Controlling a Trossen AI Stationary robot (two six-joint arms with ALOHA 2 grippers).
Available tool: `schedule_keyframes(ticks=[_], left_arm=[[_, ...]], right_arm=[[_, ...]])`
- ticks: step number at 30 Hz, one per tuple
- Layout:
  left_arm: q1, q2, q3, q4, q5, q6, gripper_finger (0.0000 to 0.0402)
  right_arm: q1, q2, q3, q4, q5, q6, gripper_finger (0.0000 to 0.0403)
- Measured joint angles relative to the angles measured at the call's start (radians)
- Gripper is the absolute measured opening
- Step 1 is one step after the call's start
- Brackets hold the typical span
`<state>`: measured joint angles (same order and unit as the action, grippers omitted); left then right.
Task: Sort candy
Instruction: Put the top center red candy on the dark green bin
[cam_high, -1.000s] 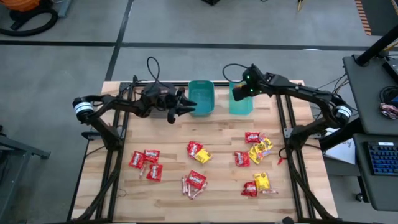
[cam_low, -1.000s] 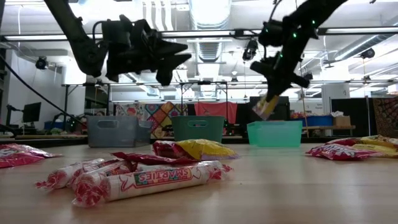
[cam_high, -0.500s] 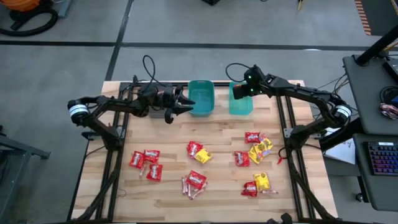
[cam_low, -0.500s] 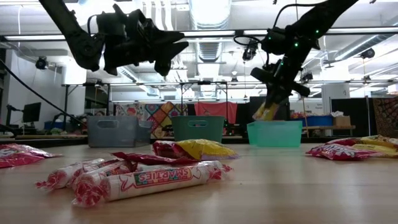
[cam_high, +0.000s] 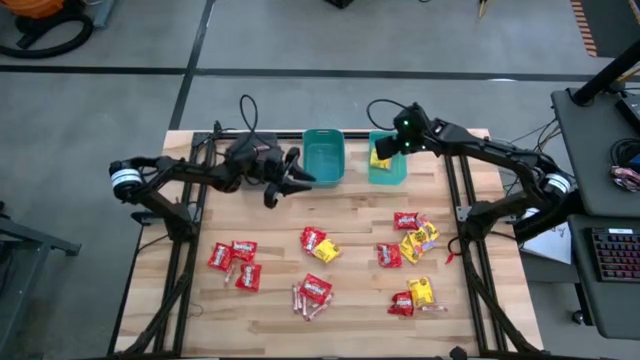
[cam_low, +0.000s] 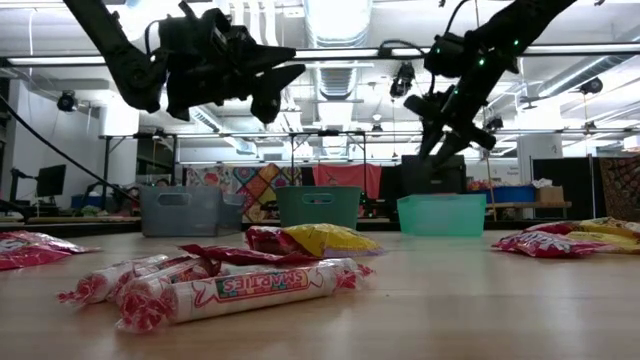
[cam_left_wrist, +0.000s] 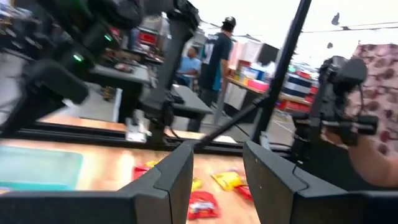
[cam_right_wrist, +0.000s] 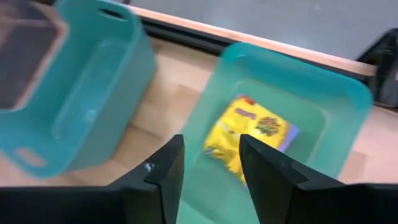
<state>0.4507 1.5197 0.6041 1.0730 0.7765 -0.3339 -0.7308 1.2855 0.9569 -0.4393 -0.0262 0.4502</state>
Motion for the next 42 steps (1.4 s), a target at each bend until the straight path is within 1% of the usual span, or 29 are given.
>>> schedule_keyframes(ticks=[6, 9, 12, 15, 21, 23, 26, 32, 34, 37, 40, 42], left_arm=[[-0.039, -0.014, -0.016, -0.031, -0.003, 0.004, 0.0125], [-0.037, -0.02, -0.018, -0.088, -0.038, 0.018, 0.0125], [-0.044, -0.032, -0.018, -0.187, -0.083, 0.059, 0.0125], [-0.062, -0.057, -0.018, -0.317, -0.116, 0.142, 0.0125], [-0.116, -0.13, -0.018, -0.582, -0.216, 0.376, 0.0125], [-0.124, -0.158, -0.015, -0.627, -0.224, 0.418, 0.0125], [-0.125, -0.192, -0.015, -0.682, -0.227, 0.431, 0.0125], [-0.134, -0.249, -0.014, -0.793, -0.237, 0.54, 0.0128], [-0.152, -0.252, -0.014, -0.824, -0.24, 0.58, 0.0137], [-0.195, -0.246, -0.014, -0.858, -0.27, 0.616, 0.0163], [-0.26, -0.224, -0.014, -0.863, -0.346, 0.625, 0.0198], [-0.312, -0.214, -0.014, -0.865, -0.418, 0.648, 0.0218]], right_arm=[[0.067, -0.054, -0.005, 0.003, -0.019, -0.037, 0.0151], [0.111, -0.067, -0.01, 0.01, -0.019, -0.062, 0.0148], [0.163, -0.068, -0.012, 0.012, -0.017, -0.069, 0.0144], [0.229, -0.068, -0.014, 0.016, -0.015, -0.069, 0.0141], [0.353, -0.068, -0.017, 0.066, 0.003, -0.082, 0.0137], [0.385, -0.068, -0.018, 0.093, 0.004, -0.087, 0.0138], [0.427, -0.068, -0.018, 0.122, 0.004, -0.107, 0.0141], [0.482, -0.068, -0.018, 0.127, 0.019, -0.135, 0.0137], [0.494, -0.068, -0.018, 0.127, 0.028, -0.137, 0.0135], [0.511, -0.068, -0.019, 0.128, 0.029, -0.137, 0.0135], [0.528, -0.068, -0.022, 0.131, 0.029, -0.137, 0.0137], [0.537, -0.068, -0.024, 0.131, 0.029, -0.145, 0.0136]])
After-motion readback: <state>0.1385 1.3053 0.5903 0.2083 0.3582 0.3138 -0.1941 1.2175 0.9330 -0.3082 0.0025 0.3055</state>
